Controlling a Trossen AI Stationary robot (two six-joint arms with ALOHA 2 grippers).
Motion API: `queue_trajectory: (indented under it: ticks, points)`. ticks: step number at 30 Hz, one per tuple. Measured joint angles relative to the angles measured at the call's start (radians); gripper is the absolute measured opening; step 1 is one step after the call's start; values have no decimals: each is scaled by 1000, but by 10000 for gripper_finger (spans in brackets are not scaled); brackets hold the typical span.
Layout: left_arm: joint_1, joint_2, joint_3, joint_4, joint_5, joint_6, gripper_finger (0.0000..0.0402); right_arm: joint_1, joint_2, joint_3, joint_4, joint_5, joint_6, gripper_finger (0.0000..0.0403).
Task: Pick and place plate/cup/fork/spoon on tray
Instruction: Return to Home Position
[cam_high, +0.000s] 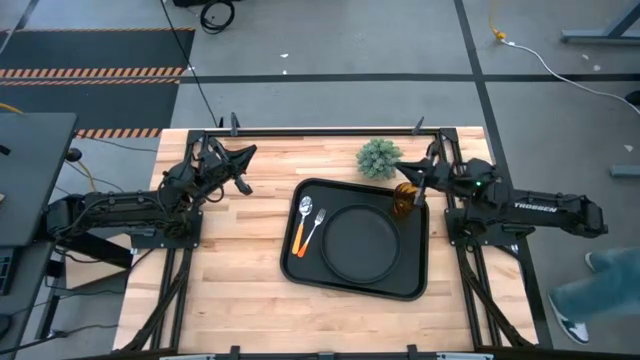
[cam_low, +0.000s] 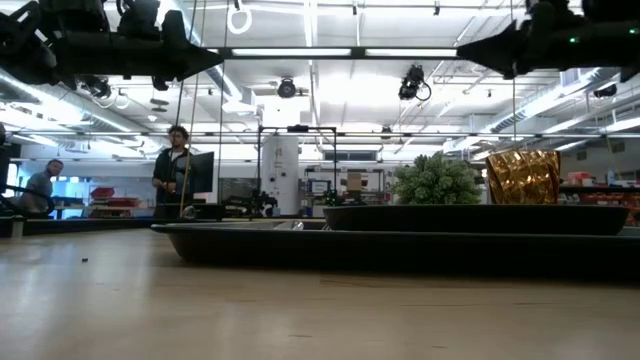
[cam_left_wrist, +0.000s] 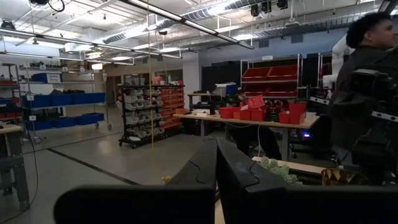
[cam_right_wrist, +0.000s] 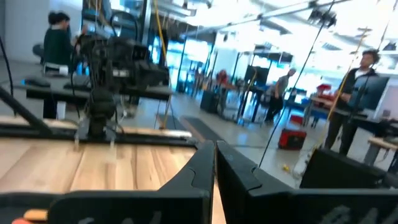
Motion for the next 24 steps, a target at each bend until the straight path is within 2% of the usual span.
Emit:
queue_trajectory:
  ticks: [7, 19, 24]
  points:
    - [0, 0, 0, 0, 0, 0, 7, 0, -98, -69, 4, 0, 78, 22]
    - [0, 0, 0, 0, 0, 0, 7, 0, -105, -94, 16, 9, 153, 22]
    - [0, 0, 0, 0, 0, 0, 7, 0, -105, -94, -7, 60, 157, 22]
